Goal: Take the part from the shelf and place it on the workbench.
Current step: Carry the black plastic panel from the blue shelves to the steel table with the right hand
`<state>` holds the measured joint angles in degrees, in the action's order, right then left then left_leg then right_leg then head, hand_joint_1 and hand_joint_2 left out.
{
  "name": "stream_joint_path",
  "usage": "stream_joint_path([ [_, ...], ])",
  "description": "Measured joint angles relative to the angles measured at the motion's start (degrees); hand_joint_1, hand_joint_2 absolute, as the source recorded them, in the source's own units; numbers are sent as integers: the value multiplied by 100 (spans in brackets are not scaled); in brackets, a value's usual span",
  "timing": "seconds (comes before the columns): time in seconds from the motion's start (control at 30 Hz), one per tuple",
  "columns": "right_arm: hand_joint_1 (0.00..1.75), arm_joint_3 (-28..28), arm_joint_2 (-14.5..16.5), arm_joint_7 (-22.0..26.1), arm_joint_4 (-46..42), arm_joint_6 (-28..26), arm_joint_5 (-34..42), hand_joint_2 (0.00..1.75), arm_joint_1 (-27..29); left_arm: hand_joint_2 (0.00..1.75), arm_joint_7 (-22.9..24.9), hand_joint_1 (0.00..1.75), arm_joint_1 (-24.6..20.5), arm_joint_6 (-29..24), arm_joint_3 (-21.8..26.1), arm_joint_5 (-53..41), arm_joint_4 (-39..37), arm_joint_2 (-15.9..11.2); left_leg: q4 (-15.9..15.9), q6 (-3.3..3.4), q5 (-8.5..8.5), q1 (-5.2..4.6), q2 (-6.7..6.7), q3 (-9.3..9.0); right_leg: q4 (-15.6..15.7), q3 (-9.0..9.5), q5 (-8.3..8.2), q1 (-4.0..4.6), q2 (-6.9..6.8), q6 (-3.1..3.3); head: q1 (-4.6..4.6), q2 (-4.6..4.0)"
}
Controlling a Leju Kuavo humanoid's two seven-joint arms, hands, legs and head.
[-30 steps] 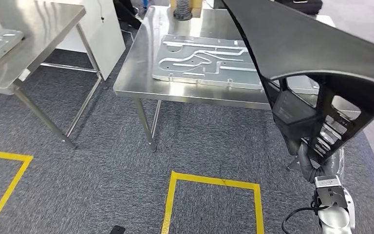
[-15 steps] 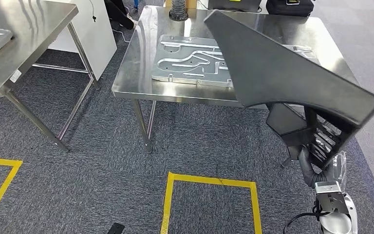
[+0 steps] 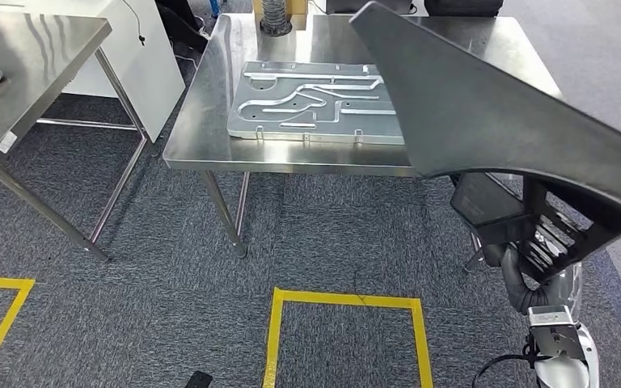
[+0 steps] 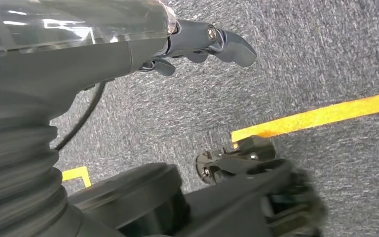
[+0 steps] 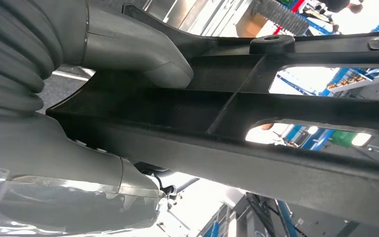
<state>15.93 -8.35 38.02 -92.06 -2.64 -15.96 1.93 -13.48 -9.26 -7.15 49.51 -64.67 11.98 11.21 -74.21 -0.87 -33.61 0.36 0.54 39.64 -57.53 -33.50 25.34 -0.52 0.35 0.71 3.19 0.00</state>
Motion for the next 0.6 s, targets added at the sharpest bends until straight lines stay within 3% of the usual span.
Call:
stream_joint_path([
  [0.03, 157, 0, 4, -1, 1, 7, -8, 175, -8, 175, -12, 0, 4, -2, 0, 5, 0, -1, 196, 19, 167, -1, -1, -81, -1, 12, 4, 9, 14, 0, 0, 0],
  [0.1, 157, -1, 7, -3, 4, 19, -32, 175, -49, 175, -51, 0, 2, -10, 1, 21, 0, -7, 985, 91, 578, -18, -19, -440, -10, 38, 20, 32, 40, -14, 0, 0],
  [0.17, 157, -1, 5, -8, 16, 22, -51, 175, -105, 175, -91, 0, -1, -16, 0, 27, 0, -11, 1524, 146, 749, -35, -36, -684, -25, 32, 29, 53, 58, -55, 0, 0],
  [0.27, 157, 9, -9, -15, 33, 17, -66, 175, -138, 175, -113, 0, 5, -10, -5, 0, 0, -7, 1647, 201, 759, -34, -38, -727, -32, 20, 37, 41, 58, -151, 0, 0],
  [0.33, 157, 38, -37, -16, 35, 13, -66, 175, -138, 175, -114, 0, 0, -7, -14, -9, 0, 1, 1700, 253, 792, -14, -34, -752, -230, -55, 175, 23, 42, -225, 0, 0],
  [0.43, 157, 84, -66, -21, 42, 7, -66, 175, -124, 175, -111, 0, -4, -3, -37, -16, 0, 5, 1715, 284, 798, -7, -21, -758, -1241, -547, 661, -26, 25, -334, 0, 0],
  [0.47, 157, 92, -68, -23, 49, 7, -66, 175, -113, 175, -109, 0, -1, -2, -43, -18, 0, 5, 1713, 282, 795, -7, -17, -757, -1520, -697, 735, -45, 20, -361, 0, 0],
  [0.5, 157, 100, -70, -27, 57, 7, -69, 175, -105, 175, -107, 0, 1, -2, -48, -18, 0, 5, 1709, 277, 789, -6, -14, -759, -1608, -757, 698, -64, 12, -383, 0, 0],
  [0.53, 157, 110, -76, -32, 63, 8, -79, 175, -106, 175, -106, 0, 1, -2, -52, -16, 0, 6, 1705, 267, 782, -3, -13, -767, -1460, -700, 554, -83, 0, -397, 0, 0],
  [0.6, 157, 128, -99, -50, 67, 10, -132, 175, -132, 175, -105, 0, 0, -2, -59, -9, 0, 9, 1692, 229, 756, 1, -14, -790, -698, -338, 165, -107, -36, -397, 0, 0],
])
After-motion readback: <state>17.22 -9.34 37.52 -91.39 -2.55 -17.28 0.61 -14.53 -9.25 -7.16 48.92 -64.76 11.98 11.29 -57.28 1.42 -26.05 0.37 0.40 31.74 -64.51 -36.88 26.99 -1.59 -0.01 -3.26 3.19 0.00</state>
